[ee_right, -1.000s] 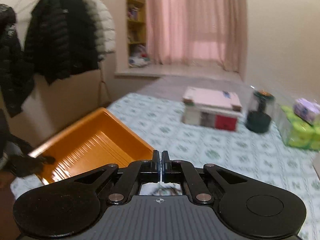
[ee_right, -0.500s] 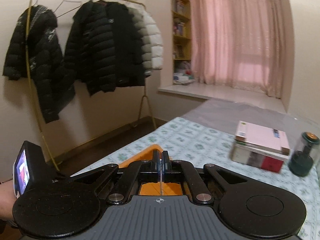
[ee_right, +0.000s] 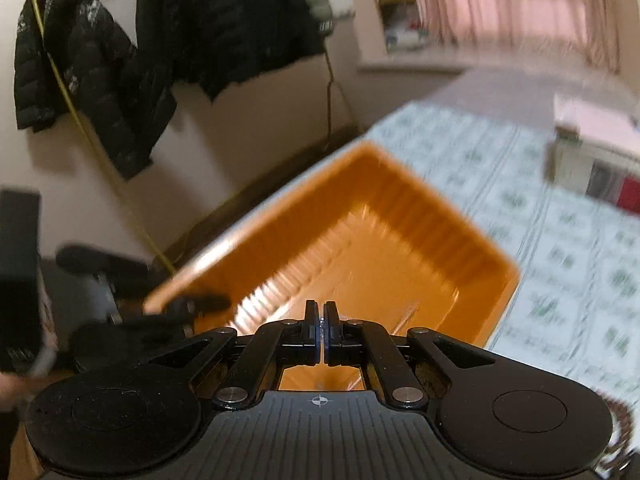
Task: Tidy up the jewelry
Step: 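Carry the pearl necklace into the tray and open the right tool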
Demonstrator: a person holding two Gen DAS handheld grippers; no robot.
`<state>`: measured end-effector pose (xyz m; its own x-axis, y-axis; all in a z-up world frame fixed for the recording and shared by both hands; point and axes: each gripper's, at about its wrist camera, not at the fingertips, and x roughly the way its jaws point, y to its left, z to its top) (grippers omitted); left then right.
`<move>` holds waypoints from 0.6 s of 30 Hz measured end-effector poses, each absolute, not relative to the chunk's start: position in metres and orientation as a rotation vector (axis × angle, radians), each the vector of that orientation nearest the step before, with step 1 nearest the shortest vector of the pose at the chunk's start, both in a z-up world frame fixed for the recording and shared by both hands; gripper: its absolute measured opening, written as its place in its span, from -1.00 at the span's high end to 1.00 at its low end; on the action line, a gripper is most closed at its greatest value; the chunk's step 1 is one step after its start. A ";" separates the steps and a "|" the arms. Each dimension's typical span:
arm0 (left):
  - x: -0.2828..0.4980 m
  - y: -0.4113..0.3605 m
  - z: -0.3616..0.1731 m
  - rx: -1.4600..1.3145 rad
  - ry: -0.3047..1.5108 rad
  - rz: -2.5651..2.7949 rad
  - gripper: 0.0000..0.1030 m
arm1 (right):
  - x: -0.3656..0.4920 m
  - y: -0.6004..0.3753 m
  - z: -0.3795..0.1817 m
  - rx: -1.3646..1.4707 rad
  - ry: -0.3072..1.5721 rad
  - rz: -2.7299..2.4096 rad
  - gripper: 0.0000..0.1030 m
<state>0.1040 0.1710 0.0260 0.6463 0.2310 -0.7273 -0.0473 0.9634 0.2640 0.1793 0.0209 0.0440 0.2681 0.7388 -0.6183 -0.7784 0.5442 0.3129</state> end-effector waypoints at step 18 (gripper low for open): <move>0.105 0.172 0.027 0.228 0.857 0.165 0.95 | 0.186 -0.047 0.038 0.106 0.760 0.863 -0.01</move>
